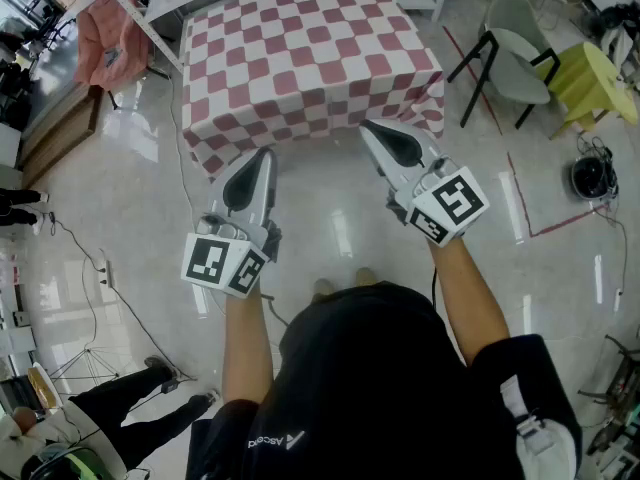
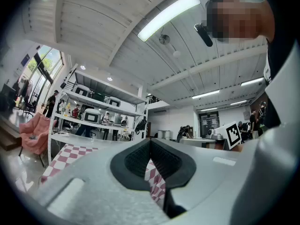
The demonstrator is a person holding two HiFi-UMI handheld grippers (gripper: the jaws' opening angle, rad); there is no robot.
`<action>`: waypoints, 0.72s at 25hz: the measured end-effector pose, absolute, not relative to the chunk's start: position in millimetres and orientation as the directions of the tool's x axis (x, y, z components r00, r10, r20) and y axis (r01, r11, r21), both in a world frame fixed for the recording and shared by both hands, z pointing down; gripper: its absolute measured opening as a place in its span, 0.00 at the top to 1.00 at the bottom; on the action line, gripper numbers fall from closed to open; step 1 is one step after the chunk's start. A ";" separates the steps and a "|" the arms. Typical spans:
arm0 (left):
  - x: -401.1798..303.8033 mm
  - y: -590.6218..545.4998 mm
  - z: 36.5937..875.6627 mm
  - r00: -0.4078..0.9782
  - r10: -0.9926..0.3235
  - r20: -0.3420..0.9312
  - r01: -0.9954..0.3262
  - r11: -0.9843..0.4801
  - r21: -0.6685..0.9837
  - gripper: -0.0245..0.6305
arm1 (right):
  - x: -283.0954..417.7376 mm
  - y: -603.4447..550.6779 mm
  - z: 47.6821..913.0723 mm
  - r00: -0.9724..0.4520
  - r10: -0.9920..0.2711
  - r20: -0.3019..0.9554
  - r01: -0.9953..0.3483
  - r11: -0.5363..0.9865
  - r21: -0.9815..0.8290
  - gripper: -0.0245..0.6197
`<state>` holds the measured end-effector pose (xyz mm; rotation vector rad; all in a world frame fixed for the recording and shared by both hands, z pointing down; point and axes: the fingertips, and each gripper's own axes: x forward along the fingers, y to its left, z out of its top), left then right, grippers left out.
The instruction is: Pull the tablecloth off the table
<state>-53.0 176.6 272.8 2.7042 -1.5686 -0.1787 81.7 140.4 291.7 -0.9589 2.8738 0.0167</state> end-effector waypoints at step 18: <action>-21.3 143.4 274.1 0.403 -0.912 -0.077 -0.911 -0.408 0.060 0.95 | 119.7 111.3 294.7 -0.823 -0.554 -0.129 -0.560 0.829 0.013 0.96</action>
